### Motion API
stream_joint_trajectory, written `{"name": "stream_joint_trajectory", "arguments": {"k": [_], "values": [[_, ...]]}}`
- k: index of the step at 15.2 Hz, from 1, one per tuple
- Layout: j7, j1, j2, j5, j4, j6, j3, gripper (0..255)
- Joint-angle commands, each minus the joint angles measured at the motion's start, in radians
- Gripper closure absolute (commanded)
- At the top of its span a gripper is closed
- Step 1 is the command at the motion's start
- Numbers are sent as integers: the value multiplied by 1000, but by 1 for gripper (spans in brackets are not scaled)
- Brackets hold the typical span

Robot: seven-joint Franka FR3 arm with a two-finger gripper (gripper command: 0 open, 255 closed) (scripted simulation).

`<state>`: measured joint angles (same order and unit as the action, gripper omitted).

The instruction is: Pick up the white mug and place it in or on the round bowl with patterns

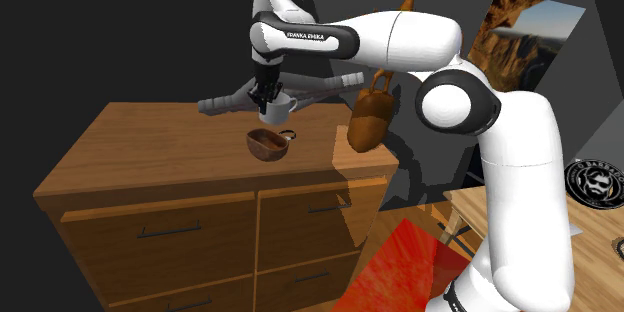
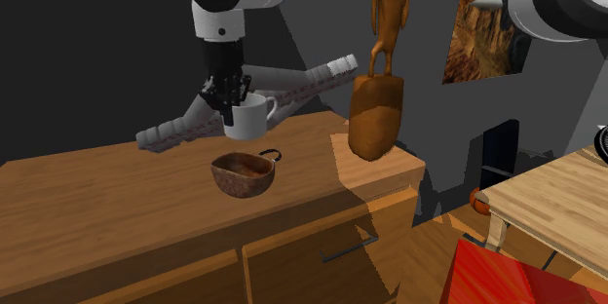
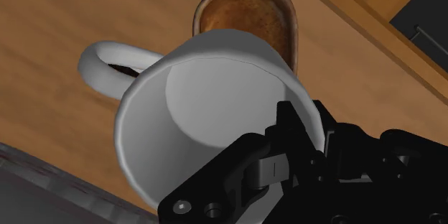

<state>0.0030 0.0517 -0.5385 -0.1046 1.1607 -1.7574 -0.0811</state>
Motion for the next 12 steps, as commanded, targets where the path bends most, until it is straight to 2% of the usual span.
{"name": "stream_joint_trajectory", "arguments": {"k": [1,12], "values": [[3,1,-5,-1,18,-24,0,255],[14,-4,-8,-5,161,-169,1,255]]}}
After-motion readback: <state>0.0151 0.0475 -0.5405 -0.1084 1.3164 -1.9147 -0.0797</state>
